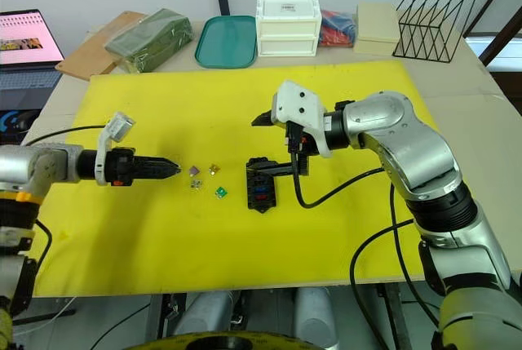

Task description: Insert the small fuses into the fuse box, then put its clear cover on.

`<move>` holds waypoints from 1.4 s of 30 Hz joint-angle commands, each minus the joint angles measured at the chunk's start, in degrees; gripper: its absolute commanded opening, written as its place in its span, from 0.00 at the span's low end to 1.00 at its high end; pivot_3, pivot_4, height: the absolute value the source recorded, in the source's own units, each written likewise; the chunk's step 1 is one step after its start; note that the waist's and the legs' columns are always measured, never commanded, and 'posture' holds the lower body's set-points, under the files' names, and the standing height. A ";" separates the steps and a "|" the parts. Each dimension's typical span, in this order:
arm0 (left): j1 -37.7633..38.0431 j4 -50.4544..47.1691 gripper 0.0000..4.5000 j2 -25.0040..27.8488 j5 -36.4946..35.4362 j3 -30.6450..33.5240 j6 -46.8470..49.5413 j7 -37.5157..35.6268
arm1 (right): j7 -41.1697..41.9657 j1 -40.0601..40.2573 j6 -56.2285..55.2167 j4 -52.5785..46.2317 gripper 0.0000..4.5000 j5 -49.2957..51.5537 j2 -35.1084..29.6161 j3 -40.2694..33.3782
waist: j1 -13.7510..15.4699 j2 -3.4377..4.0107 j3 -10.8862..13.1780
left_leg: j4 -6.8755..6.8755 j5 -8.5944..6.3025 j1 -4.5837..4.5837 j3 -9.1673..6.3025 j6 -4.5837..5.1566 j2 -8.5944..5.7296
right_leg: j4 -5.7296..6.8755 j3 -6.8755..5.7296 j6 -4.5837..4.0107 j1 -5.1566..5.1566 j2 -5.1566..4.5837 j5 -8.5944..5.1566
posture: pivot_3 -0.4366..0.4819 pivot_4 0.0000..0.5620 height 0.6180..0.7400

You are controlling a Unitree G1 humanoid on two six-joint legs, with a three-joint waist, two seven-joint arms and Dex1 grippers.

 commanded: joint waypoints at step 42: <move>-3.21 18.32 0.29 -5.07 9.90 -4.40 -9.30 -1.62 | -0.08 -1.26 -0.59 -3.38 1.00 -1.25 -0.24 1.53 | -0.76 0.00 -0.07 | 0.01 0.04 0.09 0.14 -0.07 0.02 | 0.34 0.17 0.00 -0.11 0.00 0.00 | 0.48 0.27 1.00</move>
